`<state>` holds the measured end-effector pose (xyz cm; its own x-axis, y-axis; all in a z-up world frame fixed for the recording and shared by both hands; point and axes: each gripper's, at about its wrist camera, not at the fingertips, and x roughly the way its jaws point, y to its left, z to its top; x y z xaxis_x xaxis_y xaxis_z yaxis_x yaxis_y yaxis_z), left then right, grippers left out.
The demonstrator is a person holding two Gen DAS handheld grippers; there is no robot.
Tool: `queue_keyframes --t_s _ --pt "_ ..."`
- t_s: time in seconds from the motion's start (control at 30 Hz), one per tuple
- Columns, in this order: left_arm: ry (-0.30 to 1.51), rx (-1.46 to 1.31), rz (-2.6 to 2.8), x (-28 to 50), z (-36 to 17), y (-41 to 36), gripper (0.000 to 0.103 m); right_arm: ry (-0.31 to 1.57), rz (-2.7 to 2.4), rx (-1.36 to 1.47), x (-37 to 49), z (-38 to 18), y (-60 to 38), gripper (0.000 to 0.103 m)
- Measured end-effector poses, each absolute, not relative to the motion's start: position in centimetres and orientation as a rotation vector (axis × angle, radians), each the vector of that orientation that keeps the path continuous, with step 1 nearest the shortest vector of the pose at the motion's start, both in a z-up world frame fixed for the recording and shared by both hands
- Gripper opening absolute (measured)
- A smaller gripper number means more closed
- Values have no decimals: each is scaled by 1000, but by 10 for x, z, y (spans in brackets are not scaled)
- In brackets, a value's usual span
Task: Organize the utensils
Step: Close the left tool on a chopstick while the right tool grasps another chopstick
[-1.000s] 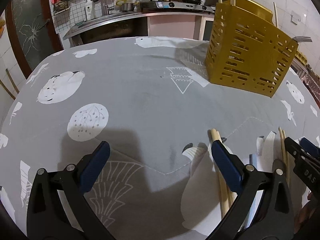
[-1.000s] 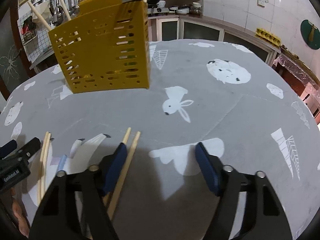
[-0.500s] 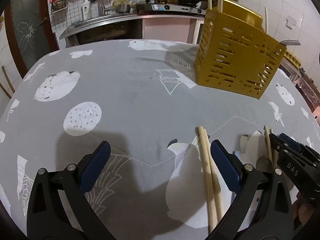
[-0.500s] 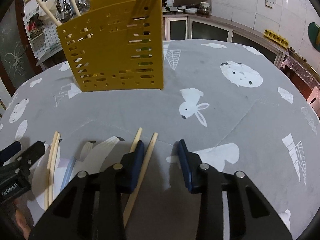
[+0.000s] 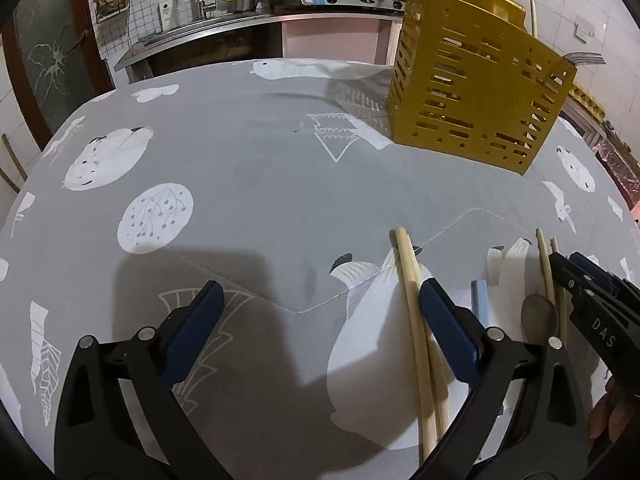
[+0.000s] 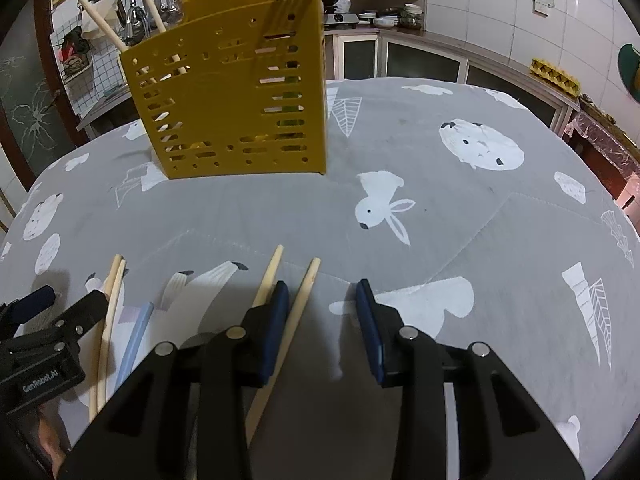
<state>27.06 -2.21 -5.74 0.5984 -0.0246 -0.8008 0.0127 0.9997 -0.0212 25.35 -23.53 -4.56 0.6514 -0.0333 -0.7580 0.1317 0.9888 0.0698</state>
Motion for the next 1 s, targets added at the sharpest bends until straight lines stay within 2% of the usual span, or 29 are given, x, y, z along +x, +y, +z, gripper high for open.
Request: queue_keyframes --t_s 0.37,0.43,0.47,0.53,0.57,0.63,0.7,0.73,1.0 --pt "966 17 -16 278 -61 -30 94 862 -102 110 255 -46 -233 36" --pt "963 28 -19 282 -60 -35 85 867 -110 108 258 -45 -232 35" --pt "964 28 -25 284 -59 -38 81 868 -109 110 259 -44 -232 30" --pt "970 19 -51 286 -55 -42 60 874 -107 114 263 -43 -231 21" --pt "977 15 -70 288 -53 -45 54 876 -108 118 265 -43 -231 16" --pt "989 -3 -93 288 -51 -46 35 875 -106 129 265 -43 -232 12" --pt "1001 -16 -119 288 -50 -47 24 873 -99 137 264 -42 -233 11" --pt "1004 -14 -129 287 -49 -48 19 874 -96 140 264 -42 -233 11" --pt "991 21 -147 293 -53 -52 15 868 -83 144 264 -42 -233 9"
